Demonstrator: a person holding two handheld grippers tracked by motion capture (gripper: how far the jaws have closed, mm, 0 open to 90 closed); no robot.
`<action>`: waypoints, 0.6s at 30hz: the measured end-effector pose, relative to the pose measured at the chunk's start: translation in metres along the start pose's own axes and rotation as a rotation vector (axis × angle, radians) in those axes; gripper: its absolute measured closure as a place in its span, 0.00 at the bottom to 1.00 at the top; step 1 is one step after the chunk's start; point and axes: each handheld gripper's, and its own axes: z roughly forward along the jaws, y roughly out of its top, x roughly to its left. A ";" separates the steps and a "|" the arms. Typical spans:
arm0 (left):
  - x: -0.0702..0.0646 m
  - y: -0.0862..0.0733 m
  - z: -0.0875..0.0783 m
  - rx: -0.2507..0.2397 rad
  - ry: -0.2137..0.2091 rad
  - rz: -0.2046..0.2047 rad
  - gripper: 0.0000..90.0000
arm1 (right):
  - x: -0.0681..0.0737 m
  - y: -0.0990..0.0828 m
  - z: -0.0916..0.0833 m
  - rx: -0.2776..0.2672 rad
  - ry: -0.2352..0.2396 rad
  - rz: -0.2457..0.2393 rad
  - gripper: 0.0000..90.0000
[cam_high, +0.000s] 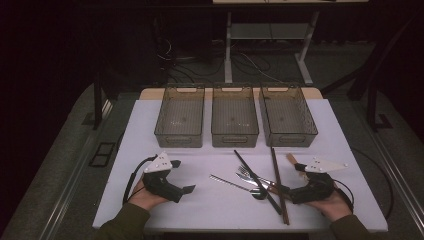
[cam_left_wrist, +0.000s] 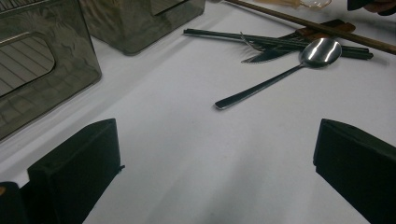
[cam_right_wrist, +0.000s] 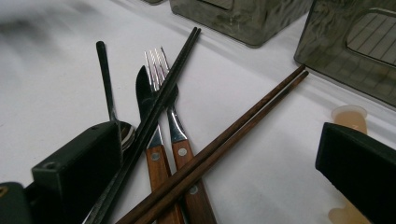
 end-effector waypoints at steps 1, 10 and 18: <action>0.000 0.000 0.000 -0.001 0.000 0.000 0.00 | 0.000 0.000 0.000 0.000 0.000 0.000 0.00; 0.001 0.000 -0.001 -0.003 0.005 -0.017 0.00 | -0.001 0.002 -0.001 0.019 -0.020 0.005 0.00; 0.000 0.001 0.000 -0.014 -0.004 -0.021 0.00 | -0.001 0.004 -0.001 0.022 -0.030 0.013 0.00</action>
